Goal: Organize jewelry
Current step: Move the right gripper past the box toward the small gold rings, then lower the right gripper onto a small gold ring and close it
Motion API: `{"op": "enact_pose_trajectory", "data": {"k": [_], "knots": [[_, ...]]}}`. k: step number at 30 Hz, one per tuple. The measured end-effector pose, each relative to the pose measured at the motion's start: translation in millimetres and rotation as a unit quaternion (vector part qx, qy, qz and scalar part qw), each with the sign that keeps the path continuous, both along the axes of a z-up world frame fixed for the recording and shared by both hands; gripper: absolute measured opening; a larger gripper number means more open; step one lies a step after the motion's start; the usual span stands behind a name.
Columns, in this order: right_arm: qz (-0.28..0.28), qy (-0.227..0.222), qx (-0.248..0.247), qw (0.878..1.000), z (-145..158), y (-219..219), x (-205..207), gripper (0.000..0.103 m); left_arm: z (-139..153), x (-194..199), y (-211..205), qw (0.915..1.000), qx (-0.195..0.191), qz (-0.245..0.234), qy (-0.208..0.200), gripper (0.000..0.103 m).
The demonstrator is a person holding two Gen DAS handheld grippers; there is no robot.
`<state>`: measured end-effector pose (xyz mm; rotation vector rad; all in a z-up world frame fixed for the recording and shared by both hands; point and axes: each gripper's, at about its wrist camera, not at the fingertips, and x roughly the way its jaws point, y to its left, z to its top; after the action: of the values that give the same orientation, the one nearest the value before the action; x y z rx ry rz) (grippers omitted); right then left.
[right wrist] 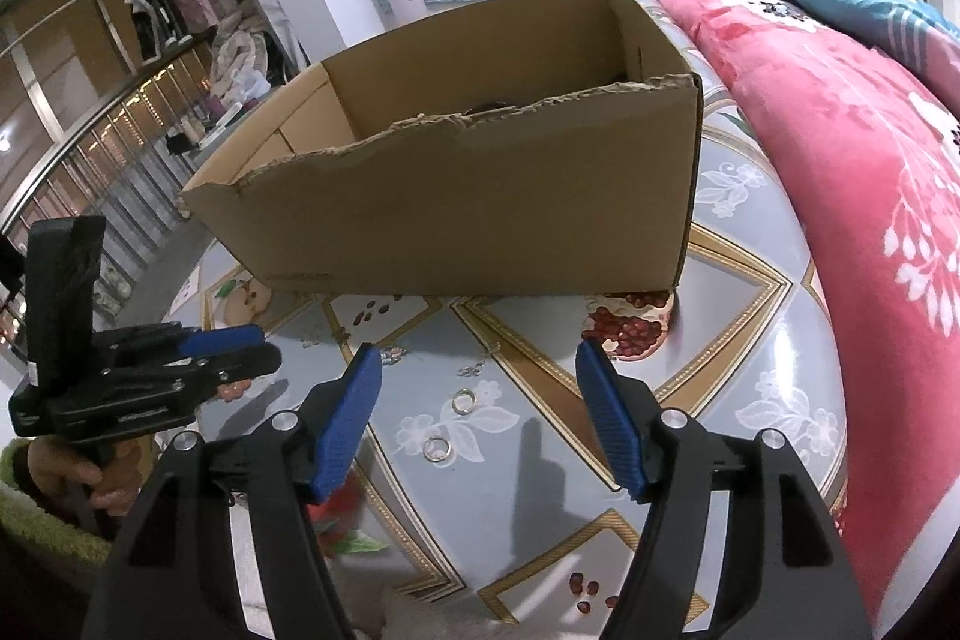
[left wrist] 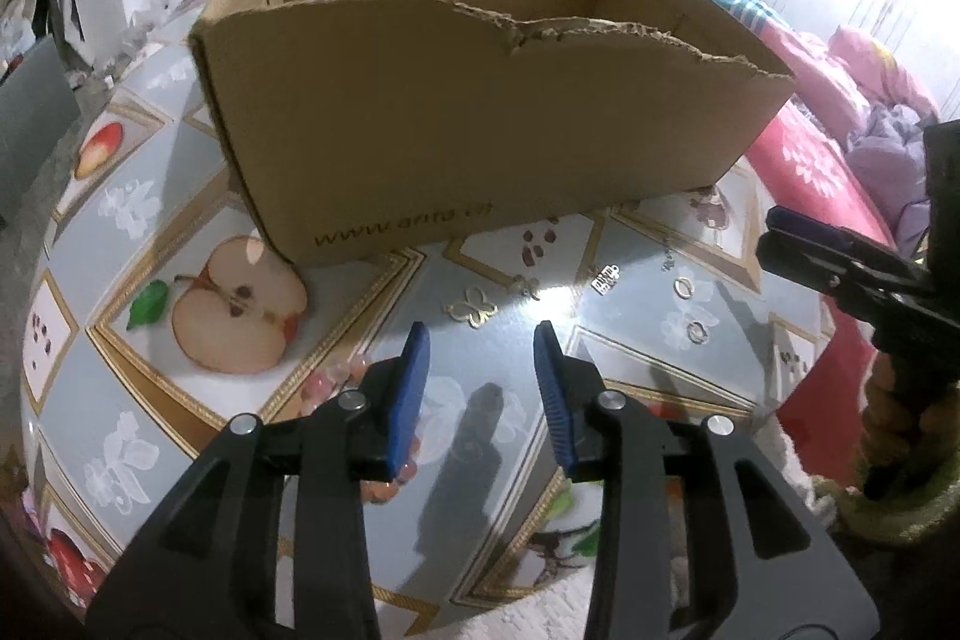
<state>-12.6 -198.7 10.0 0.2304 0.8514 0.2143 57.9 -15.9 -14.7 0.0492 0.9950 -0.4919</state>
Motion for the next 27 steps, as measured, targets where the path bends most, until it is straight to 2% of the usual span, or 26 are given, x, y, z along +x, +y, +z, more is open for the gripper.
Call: {"op": "enact_pose_trajectory", "data": {"k": [11, 16, 21, 27], "knots": [[0.002, 0.007, -0.004, 1.000, -2, 3, 5, 0.066, -11, 12, -11, 0.9992, 0.037, -0.008, -0.009, 0.034], [0.001, 0.011, -0.003, 1.000, -4, 2, 9, 0.066, -12, 14, -13, 0.9988, 0.042, -0.009, -0.022, 0.034], [0.001, 0.012, -0.003, 1.000, -5, 2, 10, 0.066, -14, 11, -21, 0.9966, 0.069, -0.019, -0.042, 0.027], [0.001, 0.012, -0.003, 1.000, -5, 2, 11, 0.066, -13, 9, -31, 0.9947, 0.086, -0.021, -0.053, 0.026]]}}
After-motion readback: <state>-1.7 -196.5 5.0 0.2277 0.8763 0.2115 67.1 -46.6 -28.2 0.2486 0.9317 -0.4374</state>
